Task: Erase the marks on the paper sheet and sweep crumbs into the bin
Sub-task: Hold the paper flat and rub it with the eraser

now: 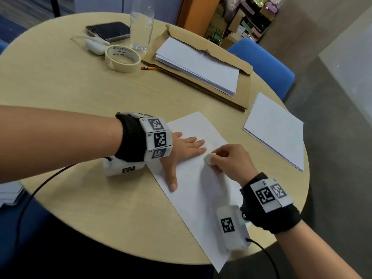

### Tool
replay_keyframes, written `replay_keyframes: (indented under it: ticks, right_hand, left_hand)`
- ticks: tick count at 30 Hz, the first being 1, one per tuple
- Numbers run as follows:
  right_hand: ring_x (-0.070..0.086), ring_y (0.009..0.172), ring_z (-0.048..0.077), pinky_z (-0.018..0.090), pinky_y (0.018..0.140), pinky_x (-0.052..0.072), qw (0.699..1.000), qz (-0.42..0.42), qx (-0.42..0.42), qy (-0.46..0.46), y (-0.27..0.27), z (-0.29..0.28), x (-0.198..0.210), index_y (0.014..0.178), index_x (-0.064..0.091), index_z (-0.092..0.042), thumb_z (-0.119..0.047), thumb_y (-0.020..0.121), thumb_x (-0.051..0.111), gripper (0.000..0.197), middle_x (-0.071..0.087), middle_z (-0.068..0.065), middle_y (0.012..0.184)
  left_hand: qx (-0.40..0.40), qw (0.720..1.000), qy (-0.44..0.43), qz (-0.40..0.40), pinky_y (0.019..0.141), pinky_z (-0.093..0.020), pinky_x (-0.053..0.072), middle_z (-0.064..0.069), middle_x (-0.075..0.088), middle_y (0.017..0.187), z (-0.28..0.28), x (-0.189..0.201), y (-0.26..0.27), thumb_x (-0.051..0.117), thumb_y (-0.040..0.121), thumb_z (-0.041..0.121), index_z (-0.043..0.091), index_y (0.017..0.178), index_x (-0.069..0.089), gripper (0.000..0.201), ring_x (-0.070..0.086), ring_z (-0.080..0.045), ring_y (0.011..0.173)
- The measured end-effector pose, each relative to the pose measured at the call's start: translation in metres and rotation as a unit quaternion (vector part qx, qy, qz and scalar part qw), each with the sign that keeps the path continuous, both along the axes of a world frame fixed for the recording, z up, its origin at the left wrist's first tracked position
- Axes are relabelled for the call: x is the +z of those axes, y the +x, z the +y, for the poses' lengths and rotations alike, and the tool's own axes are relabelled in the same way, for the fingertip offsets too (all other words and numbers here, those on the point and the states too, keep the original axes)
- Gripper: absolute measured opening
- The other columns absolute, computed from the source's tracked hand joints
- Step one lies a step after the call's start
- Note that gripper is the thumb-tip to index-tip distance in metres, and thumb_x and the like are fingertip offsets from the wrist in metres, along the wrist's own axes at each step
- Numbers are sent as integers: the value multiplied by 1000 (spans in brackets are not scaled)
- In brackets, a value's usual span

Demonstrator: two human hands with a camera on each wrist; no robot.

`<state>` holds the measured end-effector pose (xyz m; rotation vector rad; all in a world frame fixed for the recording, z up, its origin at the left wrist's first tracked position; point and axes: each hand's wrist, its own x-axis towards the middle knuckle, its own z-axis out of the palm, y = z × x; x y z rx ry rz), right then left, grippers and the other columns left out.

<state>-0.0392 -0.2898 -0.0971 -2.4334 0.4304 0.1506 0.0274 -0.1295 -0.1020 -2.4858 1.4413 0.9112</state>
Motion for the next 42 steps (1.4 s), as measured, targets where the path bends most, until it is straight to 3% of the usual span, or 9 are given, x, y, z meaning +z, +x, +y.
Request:
replay_keyframes:
  ticks: [7,12,16,19,25,29,33,38,42]
  right_hand:
    - [56,53,11,23,61,48,991,42,126,-12,-24,33,7,66,68,4,-15,77,64,23,69,15,62]
    - [54,48,11,23,60,47,998,50,24,-15,-8,10,13,56,65,-6,-13,72,69,17,62,5,52]
    - [52,53,14,23,55,41,996,15,69,-55,-13,38,9,64,63,9,-7,73,59,19,59,10,55]
    - [54,49,14,24,56,46,993,34,111,-19,-16,47,7,64,63,8,-6,75,61,18,60,9,54]
    - [53,53,16,26,59,47,997,36,34,-56,-14,18,14,67,66,8,-10,75,63,20,64,15,61]
    - [52,57,19,33,61,50,992,12,109,-62,-17,48,9,72,61,15,-6,76,58,21,63,28,67]
    - [49,40,7,21,53,45,993,63,89,-48,-11,33,12,56,64,1,-11,74,63,22,59,7,49]
    - [49,55,18,26,57,39,995,22,64,-77,-14,32,12,69,62,14,-7,74,58,22,55,16,58]
    - [45,40,9,21,49,39,988,52,132,-68,-17,52,8,69,63,13,-8,75,60,21,56,10,54]
  left_hand:
    - [-6,1000,-3,-7,117,-47,-8,0,-28,155,-1,-3,0,73,65,58,17,146,-24,133,-21,-17,144]
    - [-6,1000,-6,-3,117,-48,-8,-1,-29,154,-1,-4,1,74,65,58,18,146,-24,133,-21,-17,144]
    - [-12,1000,-11,-11,118,-50,-6,-3,-29,154,-1,-4,-1,74,66,57,17,146,-25,133,-20,-19,145]
    - [-16,1000,-17,-14,117,-51,-5,-4,-28,155,-1,-4,-1,74,65,57,17,145,-25,133,-19,-20,145]
    - [-3,1000,-8,-4,118,-48,-9,-2,-30,154,-1,-5,-1,73,67,57,17,146,-25,132,-21,-18,144]
    - [-11,1000,-18,-18,118,-51,-4,-5,-28,155,-1,-5,-2,74,66,55,15,146,-24,132,-19,-22,145]
    - [-12,1000,-13,-19,118,-49,-5,-4,-28,155,-1,-6,-2,73,66,57,16,146,-24,132,-19,-20,145]
    - [-7,1000,-15,-15,118,-48,-7,-2,-29,154,-1,-6,-2,72,67,58,16,146,-24,131,-20,-18,145]
    - [-8,999,-19,-28,118,-50,-3,-5,-27,155,0,-6,-3,73,66,58,16,146,-23,132,-18,-21,145]
